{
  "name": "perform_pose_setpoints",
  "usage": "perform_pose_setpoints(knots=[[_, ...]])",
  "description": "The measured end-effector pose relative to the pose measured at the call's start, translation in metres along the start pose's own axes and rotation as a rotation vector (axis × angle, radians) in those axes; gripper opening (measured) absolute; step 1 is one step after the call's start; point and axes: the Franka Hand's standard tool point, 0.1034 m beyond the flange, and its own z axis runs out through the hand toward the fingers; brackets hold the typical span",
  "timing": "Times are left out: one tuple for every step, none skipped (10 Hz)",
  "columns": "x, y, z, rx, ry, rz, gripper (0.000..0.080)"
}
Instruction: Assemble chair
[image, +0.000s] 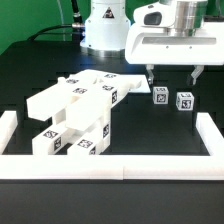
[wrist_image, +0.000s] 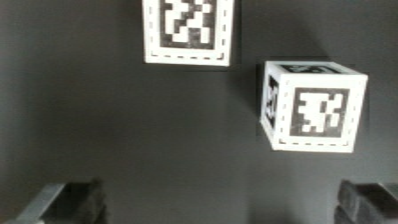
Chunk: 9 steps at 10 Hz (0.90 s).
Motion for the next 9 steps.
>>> perform_pose_setpoints(knots=[[0.001, -0.002, 0.003, -0.003, 0.000, -0.004, 0.0648], [0.007, -0.012, 0.006, -0.003, 0.004, 0.006, 0.0648], [0.011, -0.019, 0.008, -0.001, 0.009, 0.004, 0.0648], [0.011, -0.026, 0.014, -0.004, 0.009, 0.007, 0.0648], [0.009, -0.032, 0.022, -0.009, 0.015, -0.006, 0.0648], [0.006, -0.033, 0.027, -0.013, 0.018, -0.012, 0.0648], [0.001, -0.035, 0.033, -0.015, 0.023, -0.013, 0.0648], [-0.006, -0.040, 0.037, -0.017, 0.020, -0.004, 0.0648], [-0.010, -0.045, 0.039, -0.020, 0.014, -0.012, 0.0648]])
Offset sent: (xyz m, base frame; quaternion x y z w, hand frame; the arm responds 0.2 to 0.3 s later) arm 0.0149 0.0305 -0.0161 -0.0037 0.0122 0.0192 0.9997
